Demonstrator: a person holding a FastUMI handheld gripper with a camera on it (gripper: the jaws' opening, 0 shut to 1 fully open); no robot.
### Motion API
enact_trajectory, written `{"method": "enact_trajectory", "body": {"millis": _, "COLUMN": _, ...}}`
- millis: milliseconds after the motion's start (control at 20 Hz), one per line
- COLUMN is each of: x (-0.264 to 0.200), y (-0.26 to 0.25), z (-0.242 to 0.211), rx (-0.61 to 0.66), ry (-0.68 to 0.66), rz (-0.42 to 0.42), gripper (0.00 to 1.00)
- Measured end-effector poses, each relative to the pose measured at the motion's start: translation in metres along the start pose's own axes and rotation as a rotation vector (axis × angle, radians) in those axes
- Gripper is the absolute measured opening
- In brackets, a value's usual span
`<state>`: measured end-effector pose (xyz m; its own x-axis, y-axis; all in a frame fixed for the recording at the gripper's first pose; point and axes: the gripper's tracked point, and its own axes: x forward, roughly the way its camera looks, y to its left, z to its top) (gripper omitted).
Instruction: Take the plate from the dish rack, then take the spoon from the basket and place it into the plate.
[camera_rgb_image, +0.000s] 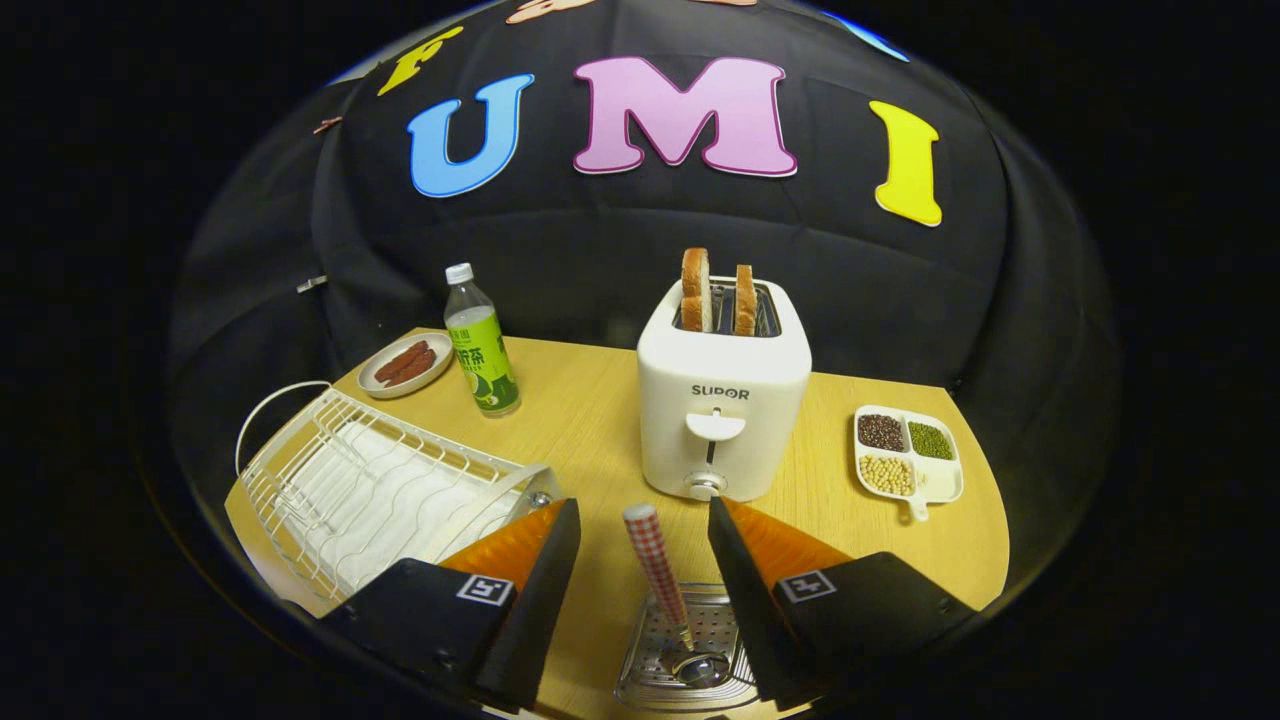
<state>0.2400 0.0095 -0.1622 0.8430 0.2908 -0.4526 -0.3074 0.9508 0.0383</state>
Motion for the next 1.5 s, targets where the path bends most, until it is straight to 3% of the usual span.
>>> {"method": "enact_trajectory", "body": {"millis": 250, "x": 0.017, "y": -0.009, "z": -0.012, "rx": -0.001, "ry": 0.043, "rz": -0.042, "gripper": 0.63}}
{"method": "enact_trajectory", "body": {"millis": 400, "x": 0.020, "y": -0.013, "z": -0.018, "rx": 0.016, "ry": 0.076, "rz": -0.051, "gripper": 0.33}}
{"method": "enact_trajectory", "body": {"millis": 550, "x": 0.016, "y": -0.031, "z": -0.009, "rx": -0.003, "ry": 0.053, "rz": -0.117, "gripper": 0.20}}
{"method": "enact_trajectory", "body": {"millis": 600, "x": 0.015, "y": -0.027, "z": -0.009, "rx": 0.008, "ry": 0.056, "rz": -0.103, "gripper": 0.16}}
{"method": "enact_trajectory", "body": {"millis": 1050, "x": -0.023, "y": -0.038, "z": 0.044, "rx": -0.006, "ry": -0.028, "rz": -0.086, "gripper": 0.14}}
{"method": "enact_trajectory", "body": {"millis": 1350, "x": -0.082, "y": -0.031, "z": 0.099, "rx": 0.036, "ry": -0.126, "rz": -0.036, "gripper": 0.15}}
{"method": "enact_trajectory", "body": {"millis": 1500, "x": -0.111, "y": -0.022, "z": 0.102, "rx": 0.048, "ry": -0.127, "rz": -0.007, "gripper": 0.14}}
